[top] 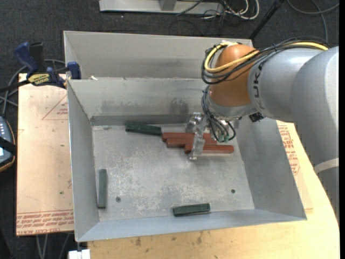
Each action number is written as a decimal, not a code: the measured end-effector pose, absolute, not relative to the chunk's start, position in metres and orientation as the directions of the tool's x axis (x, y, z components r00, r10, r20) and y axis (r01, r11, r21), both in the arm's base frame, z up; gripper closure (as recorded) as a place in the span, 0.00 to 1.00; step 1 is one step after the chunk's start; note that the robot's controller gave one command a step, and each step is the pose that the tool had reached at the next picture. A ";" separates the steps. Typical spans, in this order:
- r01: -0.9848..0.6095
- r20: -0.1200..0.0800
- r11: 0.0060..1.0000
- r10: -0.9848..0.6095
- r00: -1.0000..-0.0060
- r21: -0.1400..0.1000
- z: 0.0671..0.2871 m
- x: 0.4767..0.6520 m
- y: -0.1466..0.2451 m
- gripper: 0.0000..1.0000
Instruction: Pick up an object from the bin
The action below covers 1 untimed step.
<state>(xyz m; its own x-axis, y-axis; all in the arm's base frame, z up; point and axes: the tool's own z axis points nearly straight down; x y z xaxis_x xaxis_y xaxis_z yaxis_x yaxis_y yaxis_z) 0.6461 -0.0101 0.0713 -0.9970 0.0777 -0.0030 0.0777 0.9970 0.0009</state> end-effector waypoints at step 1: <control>-0.206 -0.005 0.979 -0.206 -0.979 -0.001 0.203 0.552 -0.027 1.00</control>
Offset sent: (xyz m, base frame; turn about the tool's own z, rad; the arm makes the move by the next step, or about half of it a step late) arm -0.0952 -0.0166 0.1293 -0.2878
